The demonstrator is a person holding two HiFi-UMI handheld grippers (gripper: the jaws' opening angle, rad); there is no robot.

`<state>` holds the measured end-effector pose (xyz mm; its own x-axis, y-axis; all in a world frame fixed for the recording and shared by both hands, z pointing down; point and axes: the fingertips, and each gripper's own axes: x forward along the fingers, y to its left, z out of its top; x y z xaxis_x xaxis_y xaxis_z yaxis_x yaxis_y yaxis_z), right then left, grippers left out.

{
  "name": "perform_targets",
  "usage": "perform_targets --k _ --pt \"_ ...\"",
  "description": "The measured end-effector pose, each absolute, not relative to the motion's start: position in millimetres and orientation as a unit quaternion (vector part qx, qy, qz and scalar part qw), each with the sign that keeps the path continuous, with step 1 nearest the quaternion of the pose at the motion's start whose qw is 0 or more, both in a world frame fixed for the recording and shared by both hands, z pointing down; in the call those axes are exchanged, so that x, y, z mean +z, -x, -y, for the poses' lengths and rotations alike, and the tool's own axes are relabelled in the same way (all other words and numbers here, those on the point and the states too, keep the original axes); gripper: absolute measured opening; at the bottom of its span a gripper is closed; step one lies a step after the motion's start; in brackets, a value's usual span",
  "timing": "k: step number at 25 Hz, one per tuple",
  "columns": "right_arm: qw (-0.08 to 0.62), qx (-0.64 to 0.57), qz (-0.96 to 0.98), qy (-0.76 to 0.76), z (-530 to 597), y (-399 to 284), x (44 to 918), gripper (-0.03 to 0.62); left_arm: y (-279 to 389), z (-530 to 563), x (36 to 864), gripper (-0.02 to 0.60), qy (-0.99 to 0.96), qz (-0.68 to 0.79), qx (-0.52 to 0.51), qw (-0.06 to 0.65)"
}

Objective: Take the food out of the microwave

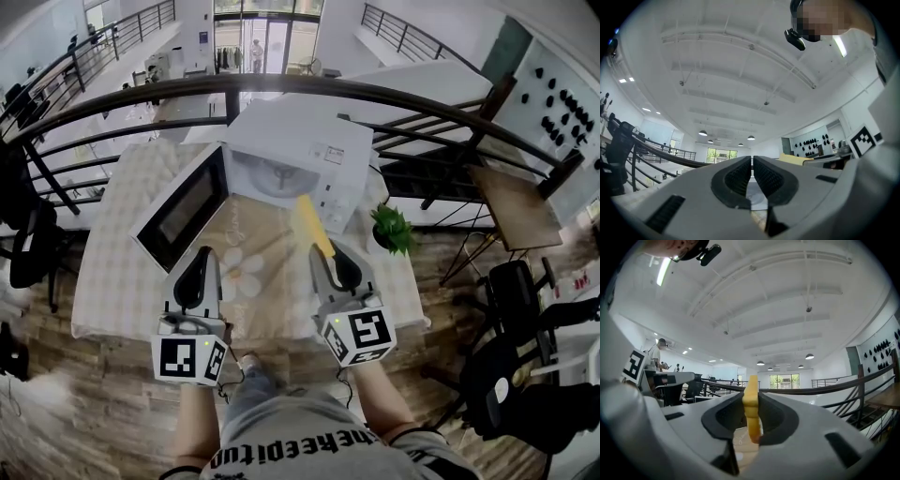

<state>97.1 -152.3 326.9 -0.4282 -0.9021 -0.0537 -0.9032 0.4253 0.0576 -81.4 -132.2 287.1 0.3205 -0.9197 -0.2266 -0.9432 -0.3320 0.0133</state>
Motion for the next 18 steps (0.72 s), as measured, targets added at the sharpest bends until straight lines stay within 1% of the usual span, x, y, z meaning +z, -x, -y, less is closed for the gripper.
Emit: perform_targets --k 18 --pt "0.027 0.040 -0.853 0.520 147 -108 316 0.091 70 123 282 0.015 0.801 -0.588 0.095 0.067"
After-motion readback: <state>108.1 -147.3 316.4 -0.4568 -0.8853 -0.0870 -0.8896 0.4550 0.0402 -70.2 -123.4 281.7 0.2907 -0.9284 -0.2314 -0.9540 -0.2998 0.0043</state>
